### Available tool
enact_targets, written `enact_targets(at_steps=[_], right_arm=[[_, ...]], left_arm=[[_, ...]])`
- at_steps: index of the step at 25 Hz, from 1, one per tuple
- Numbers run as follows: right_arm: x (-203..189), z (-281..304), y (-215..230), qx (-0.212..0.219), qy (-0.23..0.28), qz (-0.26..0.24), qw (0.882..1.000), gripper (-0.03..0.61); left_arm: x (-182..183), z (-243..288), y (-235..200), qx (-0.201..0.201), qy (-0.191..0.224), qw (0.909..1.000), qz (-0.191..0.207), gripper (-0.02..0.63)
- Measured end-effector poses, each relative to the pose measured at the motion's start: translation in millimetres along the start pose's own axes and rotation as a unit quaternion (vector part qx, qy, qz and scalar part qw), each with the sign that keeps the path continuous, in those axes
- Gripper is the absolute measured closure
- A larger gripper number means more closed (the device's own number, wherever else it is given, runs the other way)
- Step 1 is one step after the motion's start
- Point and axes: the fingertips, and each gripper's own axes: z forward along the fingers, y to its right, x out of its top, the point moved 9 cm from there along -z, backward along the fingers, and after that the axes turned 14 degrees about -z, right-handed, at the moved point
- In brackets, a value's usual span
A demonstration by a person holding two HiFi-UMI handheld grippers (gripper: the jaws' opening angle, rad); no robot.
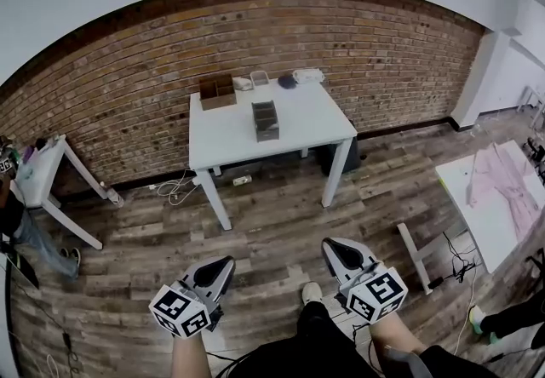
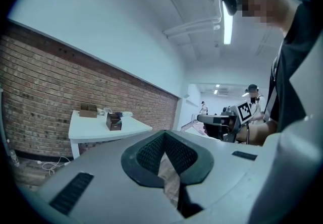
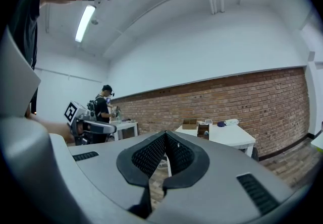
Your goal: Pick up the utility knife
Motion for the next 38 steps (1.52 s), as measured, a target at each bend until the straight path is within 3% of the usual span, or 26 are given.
enact_targets(at_steps=[11,22,28,38], right_arm=[[-7.1,88.6,110.3,0.029,0.02,0.001,0.999,0.58],[-24.2,139.9,218.4,0.069,0.014,0.022,0.997,0.58],[-33.7,149.1,248.9,0.112,0.006,0.0,0.994,0.58],[-54.9,173.8,265.2,0.139,-0.006,0.024,0.99,0.58]], left_arm=[[55.7,105.8,-45.7,0.033,0.001,0.9994,0.013,0.618],[85.8,202.8,-57.0,0.061,0.005,0.9981,0.005,0.618],[89.3,228.0,-63.5,0.088,0.037,0.9952,-0.022,0.618],[84.9,251.7,-72.8,0.1,0.01,0.9949,-0.011,0.618]])
